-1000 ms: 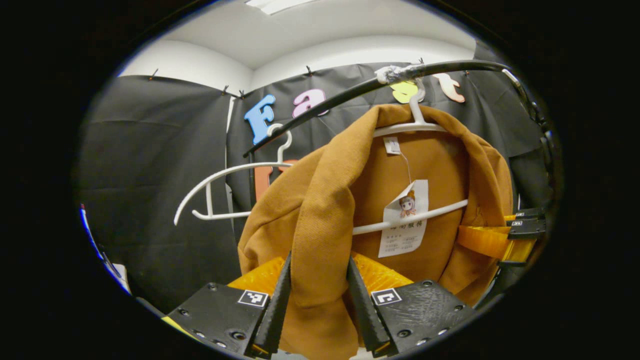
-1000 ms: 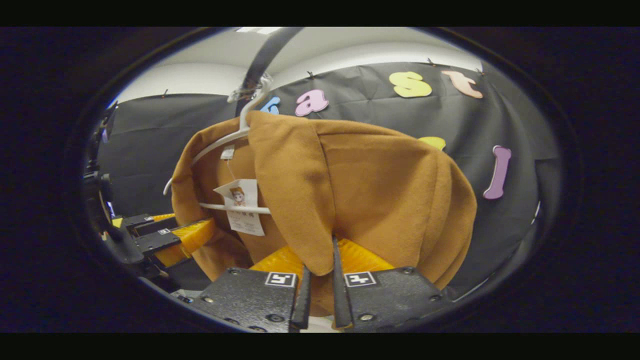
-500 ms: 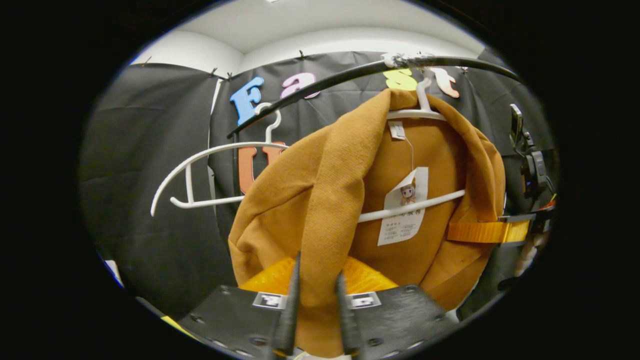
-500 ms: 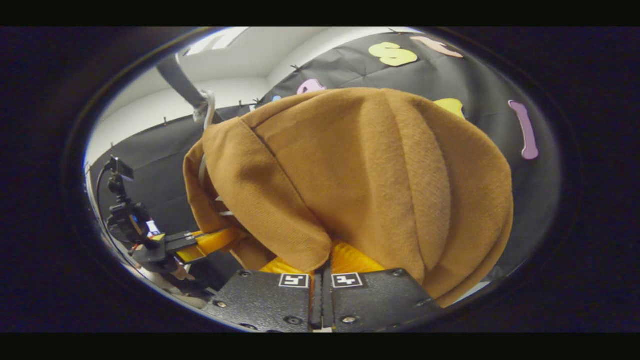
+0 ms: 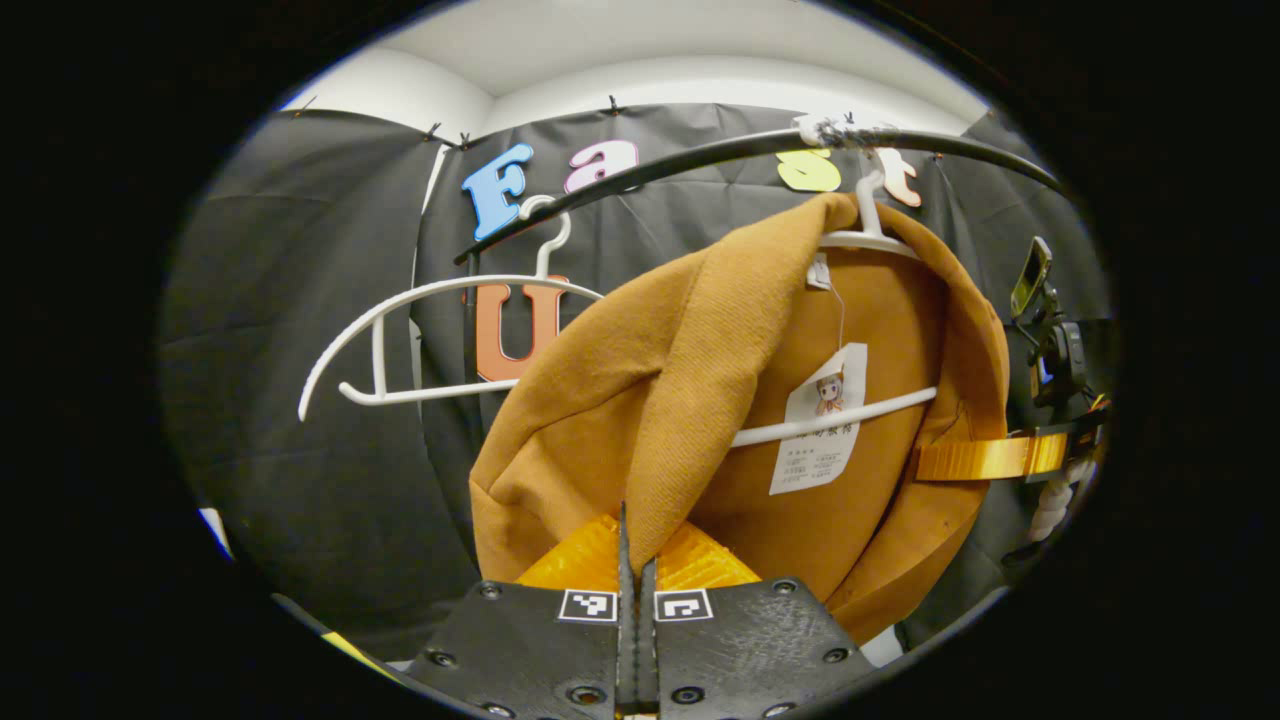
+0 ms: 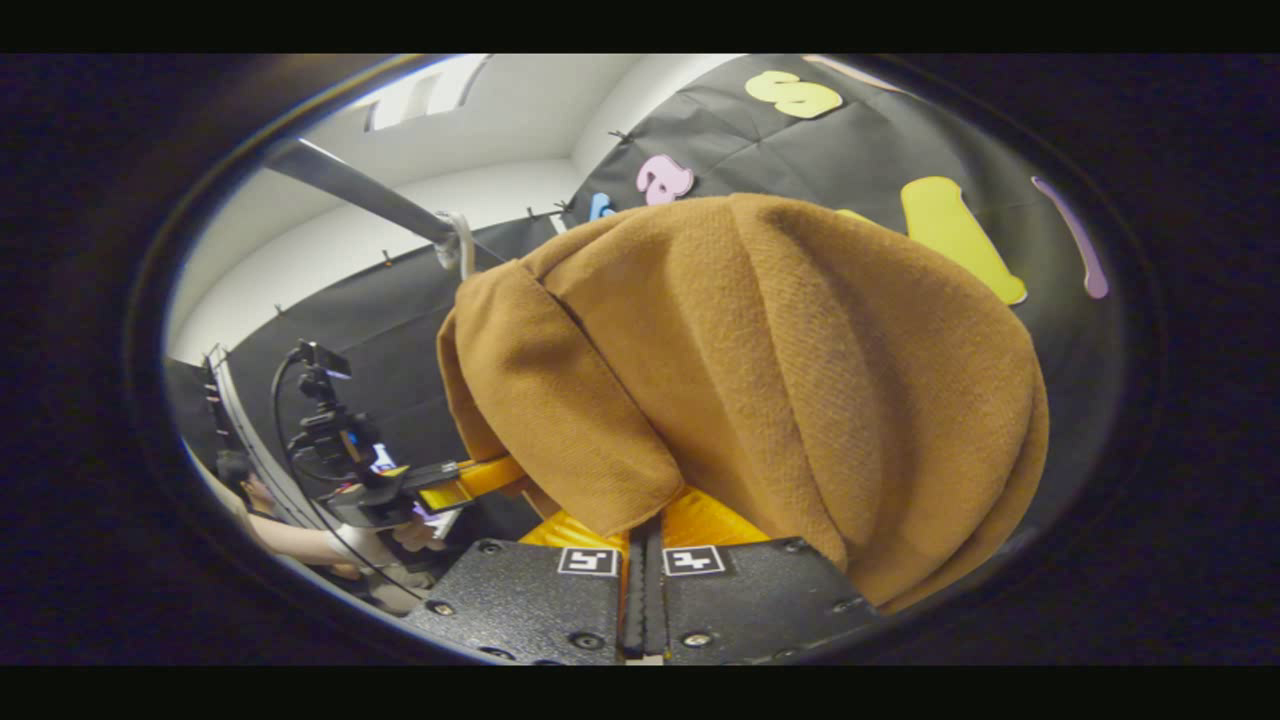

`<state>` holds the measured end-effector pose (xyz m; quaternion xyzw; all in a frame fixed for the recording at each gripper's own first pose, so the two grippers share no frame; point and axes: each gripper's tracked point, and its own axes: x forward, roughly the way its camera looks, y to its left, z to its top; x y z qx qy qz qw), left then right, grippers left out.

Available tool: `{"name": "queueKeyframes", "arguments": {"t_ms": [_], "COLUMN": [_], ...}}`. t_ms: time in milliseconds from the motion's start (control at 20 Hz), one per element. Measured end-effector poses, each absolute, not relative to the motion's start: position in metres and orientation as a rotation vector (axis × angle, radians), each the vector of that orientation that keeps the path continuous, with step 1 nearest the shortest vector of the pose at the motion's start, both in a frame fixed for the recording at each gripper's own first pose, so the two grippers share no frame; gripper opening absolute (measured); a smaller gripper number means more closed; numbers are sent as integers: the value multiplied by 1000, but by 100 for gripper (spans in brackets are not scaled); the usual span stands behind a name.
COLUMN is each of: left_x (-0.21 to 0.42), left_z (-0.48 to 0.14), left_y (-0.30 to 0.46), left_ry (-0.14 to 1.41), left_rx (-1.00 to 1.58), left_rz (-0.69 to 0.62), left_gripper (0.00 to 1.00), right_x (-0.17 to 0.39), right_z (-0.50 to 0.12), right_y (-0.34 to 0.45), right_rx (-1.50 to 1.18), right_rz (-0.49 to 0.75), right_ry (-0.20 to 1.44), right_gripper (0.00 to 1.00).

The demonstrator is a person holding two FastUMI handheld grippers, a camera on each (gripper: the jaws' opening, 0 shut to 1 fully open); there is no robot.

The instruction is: Grasp the clothes on the hanger with both hands and then place them into the laundry hamper below.

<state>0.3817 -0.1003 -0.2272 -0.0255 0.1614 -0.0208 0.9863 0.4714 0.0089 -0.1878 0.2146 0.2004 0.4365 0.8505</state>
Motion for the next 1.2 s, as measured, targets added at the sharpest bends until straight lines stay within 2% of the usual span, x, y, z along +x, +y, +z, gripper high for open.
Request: {"name": "queueKeyframes", "arguments": {"t_ms": [50, 100, 150, 300, 350, 400, 450, 550, 600, 850, 900, 950, 1050, 1100, 1150, 1200], "left_x": [381, 382, 382, 376, 375, 373, 372, 367, 365, 373, 375, 379, 386, 390, 392, 394], "left_z": [-225, -222, -219, -210, -207, -203, -198, -187, -178, -128, -122, -116, -112, -111, -110, -109], "left_y": [-98, -97, -94, -84, -81, -79, -76, -72, -67, -35, -30, -24, -18, -18, -19, -20], "left_ry": [323, 321, 324, 314, 310, 305, 297, 276, 255, 145, 132, 114, 113, 110, 114, 112], "left_rx": [-65, -84, -101, -133, -140, -144, -145, -156, -168, -176, -177, -174, -171, -172, -171, -163], "left_rz": [-46, -52, -52, -39, -35, -32, -30, -26, -18, 10, 14, 20, 27, 27, 21, 12], "left_gripper": [4, 0, 4, 4, 0, 3, 0, 4, 0, 0, 5, 4, 0, 4, 0, 4], "right_x": [469, 466, 469, 468, 466, 467, 466, 465, 468, 475, 476, 473, 476, 480, 481, 484], "right_z": [-183, -177, -171, -142, -135, -129, -121, -108, -103, -73, -67, -62, -48, -43, -41, -39], "right_y": [5, 4, -6, -21, -25, -27, -31, -37, -40, -53, -54, -55, -60, -61, -66, -69], "right_rx": [501, 565, 625, 782, 810, 838, 870, 930, 955, 1052, 1059, 1060, 1078, 1083, 1086, 1093], "right_rz": [943, 979, 972, 1003, 1017, 1028, 1043, 1065, 1073, 1075, 1075, 1080, 1088, 1087, 1080, 1080], "right_ry": [416, 425, 412, 343, 326, 305, 287, 251, 233, 128, 105, 88, 40, 23, 11, 0], "right_gripper": [4, 4, 4, 3, 3, 3, 3, 3, 3, 4, 3, 4, 3, 4, 4, 4]}}
